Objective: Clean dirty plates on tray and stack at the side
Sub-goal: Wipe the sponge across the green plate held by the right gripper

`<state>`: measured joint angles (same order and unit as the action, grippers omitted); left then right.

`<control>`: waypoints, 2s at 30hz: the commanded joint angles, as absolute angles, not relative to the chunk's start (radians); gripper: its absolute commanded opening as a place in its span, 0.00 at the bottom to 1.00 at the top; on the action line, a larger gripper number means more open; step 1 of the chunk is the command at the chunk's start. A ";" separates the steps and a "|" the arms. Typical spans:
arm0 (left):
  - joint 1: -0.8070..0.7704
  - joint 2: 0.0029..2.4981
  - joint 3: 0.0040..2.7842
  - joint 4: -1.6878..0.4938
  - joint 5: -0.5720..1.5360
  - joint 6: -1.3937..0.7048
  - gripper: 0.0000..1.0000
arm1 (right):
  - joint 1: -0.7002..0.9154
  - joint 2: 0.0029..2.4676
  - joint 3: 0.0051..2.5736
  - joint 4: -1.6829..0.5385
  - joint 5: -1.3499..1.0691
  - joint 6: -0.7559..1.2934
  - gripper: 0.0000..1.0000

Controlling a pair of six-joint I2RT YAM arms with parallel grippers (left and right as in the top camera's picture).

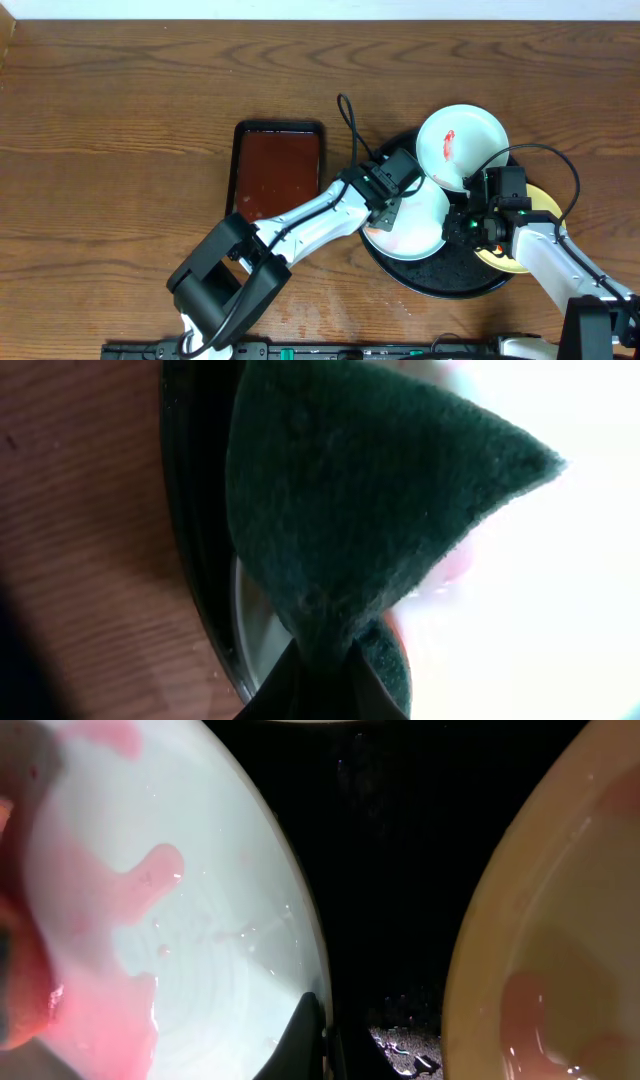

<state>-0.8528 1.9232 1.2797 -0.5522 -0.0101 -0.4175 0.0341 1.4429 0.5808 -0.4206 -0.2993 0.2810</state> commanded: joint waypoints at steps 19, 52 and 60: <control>-0.824 2.078 1.290 -0.104 0.461 -0.548 0.08 | 0.054 1.470 0.575 -0.415 -0.296 0.269 0.01; -0.817 2.168 1.478 -0.485 0.381 -0.466 0.08 | 0.054 1.470 0.575 -0.419 -0.297 0.269 0.01; -0.862 2.157 1.478 -0.550 0.513 -0.396 0.07 | 0.054 1.470 0.575 -0.414 -0.296 0.269 0.01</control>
<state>-0.8093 2.1189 1.4868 -0.5117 0.3557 -0.4496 0.0437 1.4490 0.5816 -0.4061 -0.3019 0.2993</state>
